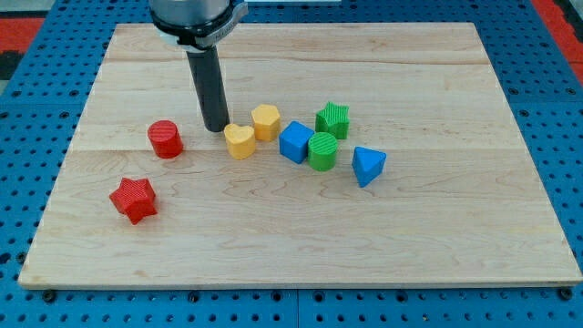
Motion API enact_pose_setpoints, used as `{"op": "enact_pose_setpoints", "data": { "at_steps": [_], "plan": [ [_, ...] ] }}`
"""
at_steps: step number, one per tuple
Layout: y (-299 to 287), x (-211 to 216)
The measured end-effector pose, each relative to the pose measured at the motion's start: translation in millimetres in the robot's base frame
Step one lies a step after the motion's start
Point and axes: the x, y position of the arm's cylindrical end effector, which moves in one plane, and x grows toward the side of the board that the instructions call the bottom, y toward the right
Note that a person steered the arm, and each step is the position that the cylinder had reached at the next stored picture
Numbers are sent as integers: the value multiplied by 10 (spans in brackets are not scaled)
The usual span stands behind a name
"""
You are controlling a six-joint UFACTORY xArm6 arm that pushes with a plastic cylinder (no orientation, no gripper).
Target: Move the yellow heart bottom left to the blue cube
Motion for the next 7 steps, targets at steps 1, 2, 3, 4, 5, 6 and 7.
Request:
{"op": "enact_pose_setpoints", "data": {
  "at_steps": [1, 2, 3, 4, 5, 6, 7],
  "plan": [
    [0, 265],
    [8, 554],
    [158, 695],
    [-93, 613],
    [-83, 274],
    [303, 117],
    [530, 297]
  ]
}}
